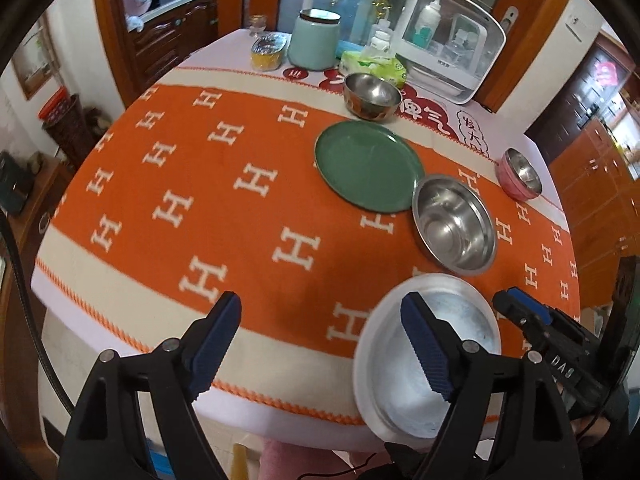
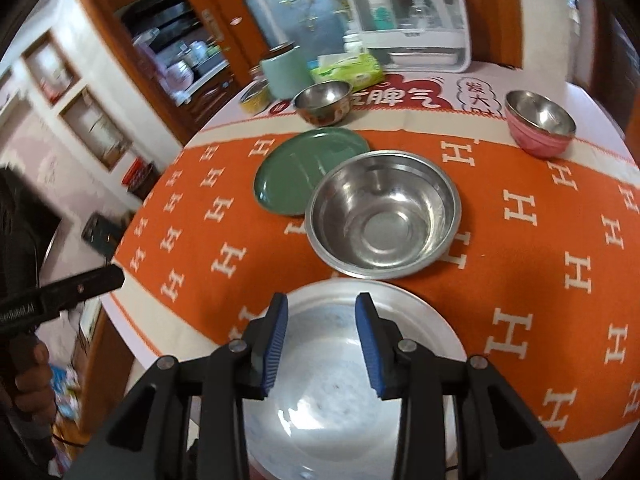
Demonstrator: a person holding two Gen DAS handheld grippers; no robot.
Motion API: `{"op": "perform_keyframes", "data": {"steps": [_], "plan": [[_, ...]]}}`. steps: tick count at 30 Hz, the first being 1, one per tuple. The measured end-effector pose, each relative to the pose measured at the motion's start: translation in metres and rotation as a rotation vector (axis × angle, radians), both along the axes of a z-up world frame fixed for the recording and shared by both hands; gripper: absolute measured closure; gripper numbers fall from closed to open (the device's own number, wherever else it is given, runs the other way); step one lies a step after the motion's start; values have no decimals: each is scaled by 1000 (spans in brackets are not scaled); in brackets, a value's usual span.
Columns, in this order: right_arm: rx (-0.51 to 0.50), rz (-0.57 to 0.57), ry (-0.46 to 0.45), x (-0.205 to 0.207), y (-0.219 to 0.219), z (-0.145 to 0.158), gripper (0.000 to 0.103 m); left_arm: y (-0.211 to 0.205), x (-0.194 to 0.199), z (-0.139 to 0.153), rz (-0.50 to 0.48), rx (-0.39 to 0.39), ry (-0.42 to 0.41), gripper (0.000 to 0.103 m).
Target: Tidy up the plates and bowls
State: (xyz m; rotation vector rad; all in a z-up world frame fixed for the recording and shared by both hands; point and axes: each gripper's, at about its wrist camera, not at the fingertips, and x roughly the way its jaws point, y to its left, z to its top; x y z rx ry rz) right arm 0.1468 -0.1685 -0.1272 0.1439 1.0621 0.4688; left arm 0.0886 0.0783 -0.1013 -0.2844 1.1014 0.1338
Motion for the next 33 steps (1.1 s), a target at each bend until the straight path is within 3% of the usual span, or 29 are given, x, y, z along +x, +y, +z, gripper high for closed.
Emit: {"op": "perform_keyframes", "data": {"steps": [10, 12, 13, 15, 26, 29, 33], "plan": [[-27, -138, -31, 27, 9, 8, 60, 38, 48, 16, -115, 51, -26, 22], [-50, -149, -41, 34, 12, 12, 55, 47, 63, 16, -141, 58, -22, 22], [-62, -151, -45, 37, 13, 14, 48, 50, 71, 16, -152, 58, -19, 22], [-83, -146, -54, 43, 18, 18, 40, 56, 84, 17, -169, 55, -10, 22], [-252, -39, -121, 86, 52, 36, 39, 74, 151, 13, -256, 32, -6, 22], [-236, -24, -79, 106, 57, 36, 39, 75, 163, 6, -271, 12, -7, 22], [-247, 12, -97, 131, 67, 41, 39, 76, 176, -6, -285, -15, 3, 22]]}}
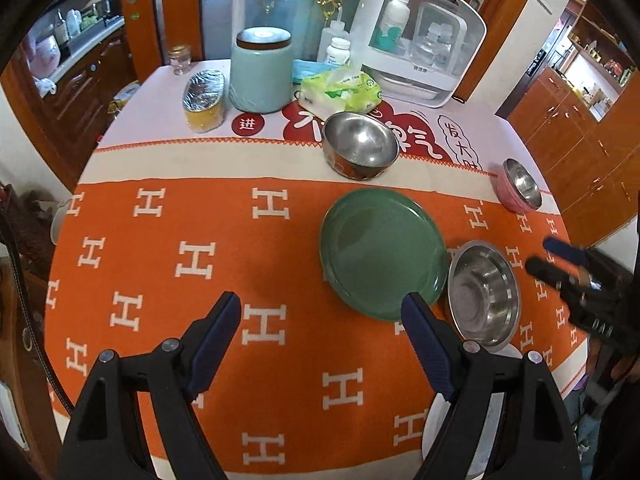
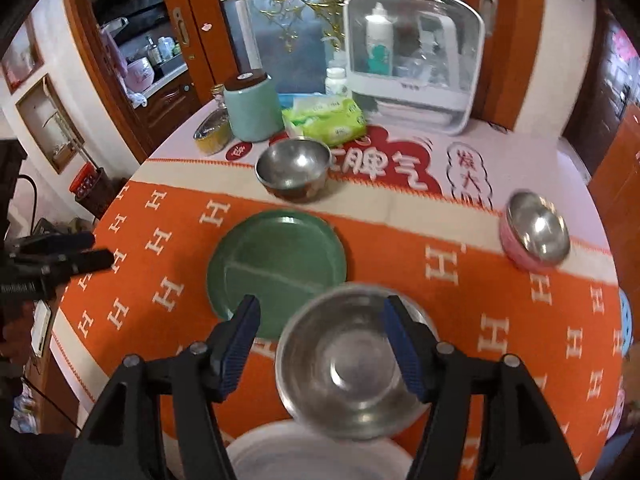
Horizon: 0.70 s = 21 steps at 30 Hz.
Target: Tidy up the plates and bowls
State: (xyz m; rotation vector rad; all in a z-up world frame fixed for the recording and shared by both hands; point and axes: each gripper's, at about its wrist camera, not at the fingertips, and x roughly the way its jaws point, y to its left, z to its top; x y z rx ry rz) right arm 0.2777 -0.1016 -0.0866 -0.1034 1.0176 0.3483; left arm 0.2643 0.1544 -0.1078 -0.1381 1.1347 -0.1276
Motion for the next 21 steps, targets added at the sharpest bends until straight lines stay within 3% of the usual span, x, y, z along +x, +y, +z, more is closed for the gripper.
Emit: {"op": "perform_keyframes", "data": {"steps": [9, 21], "plan": [[29, 37, 47, 60, 13, -12, 39, 13, 24, -32, 20, -48, 43, 22], [109, 15, 219, 109, 7, -87, 39, 3, 68, -94, -31, -123, 158, 22]]}}
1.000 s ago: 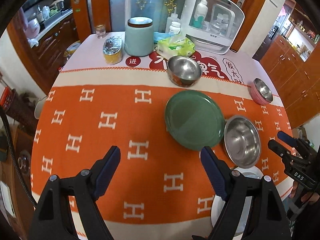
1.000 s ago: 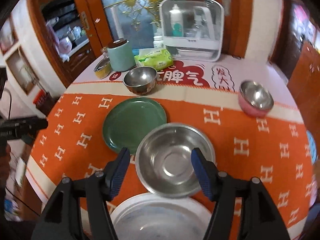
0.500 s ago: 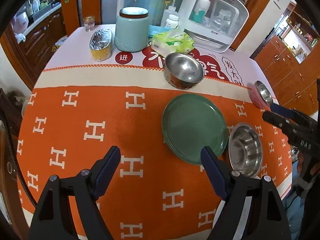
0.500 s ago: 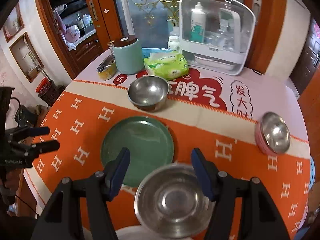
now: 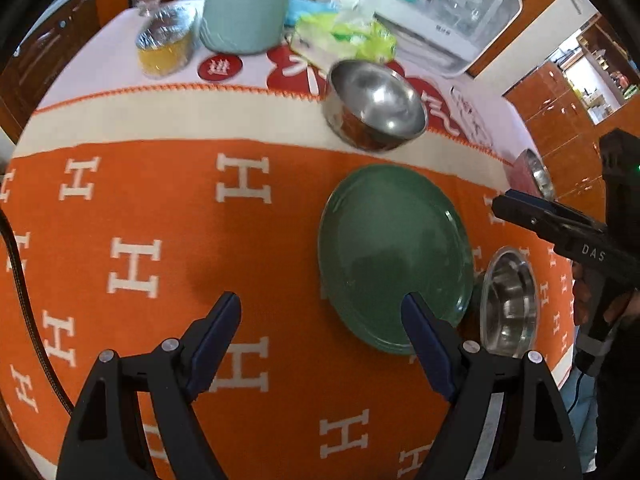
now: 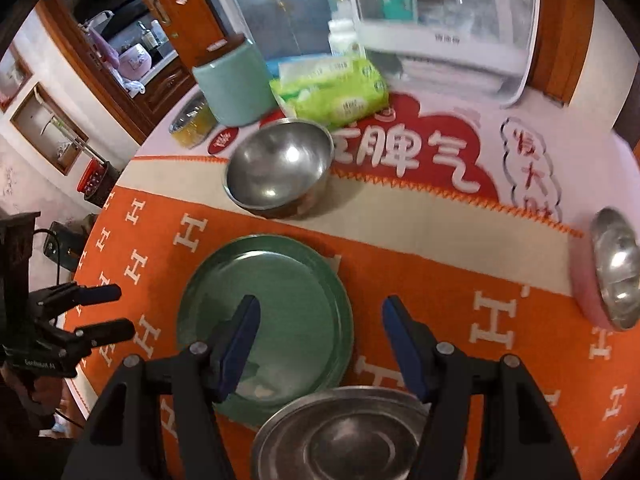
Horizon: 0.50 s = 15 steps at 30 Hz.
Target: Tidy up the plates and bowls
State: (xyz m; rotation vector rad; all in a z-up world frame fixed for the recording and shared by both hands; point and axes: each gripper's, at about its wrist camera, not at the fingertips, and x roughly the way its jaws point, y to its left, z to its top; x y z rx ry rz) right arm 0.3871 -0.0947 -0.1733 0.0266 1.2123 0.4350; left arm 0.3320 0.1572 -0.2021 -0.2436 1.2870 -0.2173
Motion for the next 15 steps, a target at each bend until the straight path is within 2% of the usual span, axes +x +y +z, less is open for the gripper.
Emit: {"op": "perform_keyframes", "data": {"steps": [4, 11, 15], "plan": [[26, -32, 58, 8, -5, -21, 39, -6, 6, -17, -3, -41, 41, 22], [79, -32, 112, 15, -3, -40, 40, -15, 12, -39, 1, -106, 95, 22], [110, -31, 140, 18, 0, -48, 45, -22, 11, -45, -2, -95, 100, 23]]}}
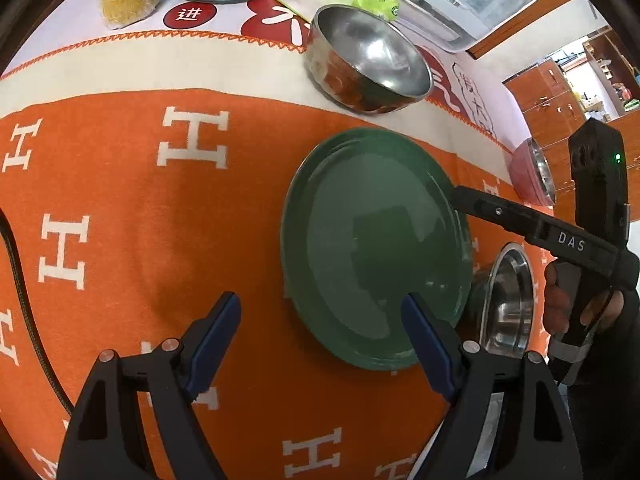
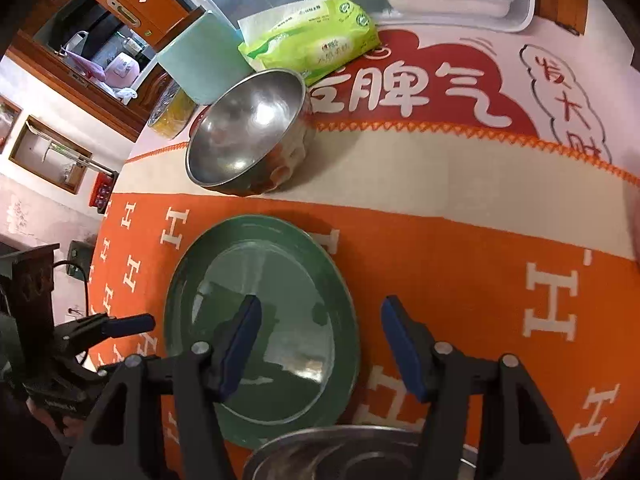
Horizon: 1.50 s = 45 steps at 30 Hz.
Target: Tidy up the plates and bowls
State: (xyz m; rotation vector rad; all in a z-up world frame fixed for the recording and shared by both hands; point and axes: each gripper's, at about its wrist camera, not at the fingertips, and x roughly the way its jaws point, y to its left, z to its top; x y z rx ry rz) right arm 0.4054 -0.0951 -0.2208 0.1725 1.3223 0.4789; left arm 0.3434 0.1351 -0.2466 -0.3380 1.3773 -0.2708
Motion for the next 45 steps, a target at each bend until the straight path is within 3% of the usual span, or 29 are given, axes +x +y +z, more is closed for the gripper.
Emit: {"op": "perform_keyframes", "data": {"steps": [6, 7, 13, 17, 22, 29, 35, 45], "plan": [[-21, -17, 30, 2, 3, -11, 67, -8, 1, -8, 6, -11, 30, 32], [-24, -26, 32, 1, 3, -12, 70, -10, 1, -10, 7, -1, 31, 39], [1, -117, 64, 0, -7, -18, 81, -16, 0, -16, 46, -11, 52, 62], [34, -195, 87, -3, -18, -20, 85, -17, -2, -18, 74, 8, 53, 68], [17, -214, 79, -8, -17, -20, 88, -11, -3, -20, 116, 6, 50, 78], [-24, -192, 87, -11, -10, -17, 88, -4, -3, -20, 129, -2, 52, 79], [-47, -149, 76, -13, 5, -11, 88, 0, -4, -17, 126, 35, 49, 79], [-47, -69, 67, -30, 39, 1, 89, 33, -19, -7, 180, 57, 28, 78]]}}
